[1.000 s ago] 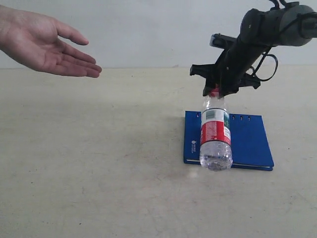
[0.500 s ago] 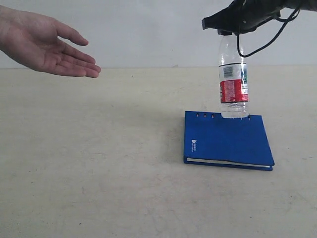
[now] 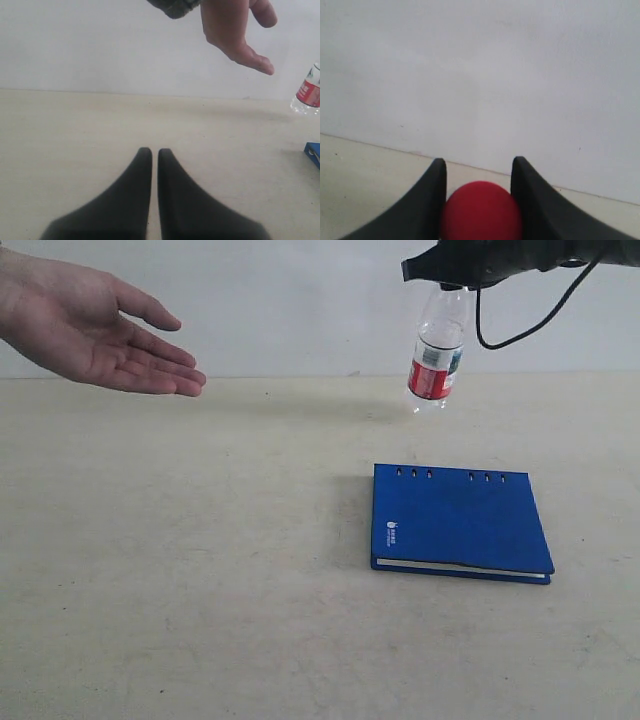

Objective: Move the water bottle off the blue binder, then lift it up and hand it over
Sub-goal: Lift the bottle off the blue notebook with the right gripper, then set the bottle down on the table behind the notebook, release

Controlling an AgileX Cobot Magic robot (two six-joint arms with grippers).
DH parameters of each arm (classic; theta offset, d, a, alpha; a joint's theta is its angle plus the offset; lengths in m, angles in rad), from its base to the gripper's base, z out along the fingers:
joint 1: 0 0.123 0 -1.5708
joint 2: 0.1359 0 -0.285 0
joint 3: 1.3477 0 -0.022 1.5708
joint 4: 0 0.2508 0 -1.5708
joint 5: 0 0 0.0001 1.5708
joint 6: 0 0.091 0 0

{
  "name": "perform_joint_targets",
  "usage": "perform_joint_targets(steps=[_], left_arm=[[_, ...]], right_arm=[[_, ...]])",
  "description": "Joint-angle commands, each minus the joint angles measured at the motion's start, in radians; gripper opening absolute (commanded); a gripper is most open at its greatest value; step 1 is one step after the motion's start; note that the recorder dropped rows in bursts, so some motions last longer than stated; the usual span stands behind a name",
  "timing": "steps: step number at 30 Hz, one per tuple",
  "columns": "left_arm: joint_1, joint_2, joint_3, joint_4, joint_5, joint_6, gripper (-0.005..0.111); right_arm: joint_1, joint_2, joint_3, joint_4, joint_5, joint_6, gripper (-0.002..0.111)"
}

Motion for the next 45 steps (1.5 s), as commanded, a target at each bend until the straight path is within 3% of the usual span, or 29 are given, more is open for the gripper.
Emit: perform_joint_targets(steps=[1, 6, 9, 14, 18, 25, 30, 32, 34, 36, 37, 45], left_arm=[[-0.005, -0.002, -0.001, -0.002, -0.015, 0.001, 0.004], [-0.005, -0.002, -0.001, -0.002, -0.015, 0.001, 0.004], [-0.005, -0.002, -0.001, -0.002, -0.015, 0.001, 0.004], [-0.005, -0.002, -0.001, -0.002, -0.015, 0.001, 0.004], [-0.005, -0.002, -0.001, -0.002, -0.015, 0.001, 0.004], [-0.005, -0.002, -0.001, -0.002, -0.015, 0.001, 0.004], [-0.005, -0.002, -0.001, -0.002, -0.015, 0.001, 0.004], [-0.005, -0.002, -0.001, -0.002, -0.015, 0.001, 0.004], [-0.005, -0.002, -0.001, -0.002, -0.015, 0.001, 0.004], [-0.005, -0.002, -0.001, -0.002, -0.015, 0.001, 0.004], [-0.005, -0.002, -0.001, -0.002, -0.015, 0.001, 0.004], [-0.005, -0.002, -0.001, -0.002, -0.015, 0.001, 0.004]], right_arm=[[-0.001, 0.029, -0.003, -0.013, 0.006, -0.002, 0.000], [-0.001, 0.052, -0.003, -0.013, -0.018, -0.002, 0.002], [-0.001, 0.052, -0.003, -0.016, -0.036, -0.030, 0.016], [-0.001, 0.032, -0.003, -0.016, -0.028, -0.108, 0.054], [-0.001, -0.007, -0.003, -0.016, -0.025, -0.110, 0.066], [-0.001, -0.152, -0.003, -0.016, 0.020, -0.110, 0.066], [-0.001, -0.316, -0.003, -0.039, 0.283, -0.119, 0.064], [-0.001, -0.372, -0.003, -0.083, 0.429, -0.113, 0.051], [-0.001, -0.415, -0.003, -0.094, 0.537, -0.115, 0.029], [-0.002, -0.460, -0.003, -0.094, 0.574, -0.105, 0.006], [-0.002, -0.490, -0.003, -0.092, 0.582, -0.079, 0.000], [0.000, -0.898, -0.003, -0.019, 0.431, 0.047, 0.001]])
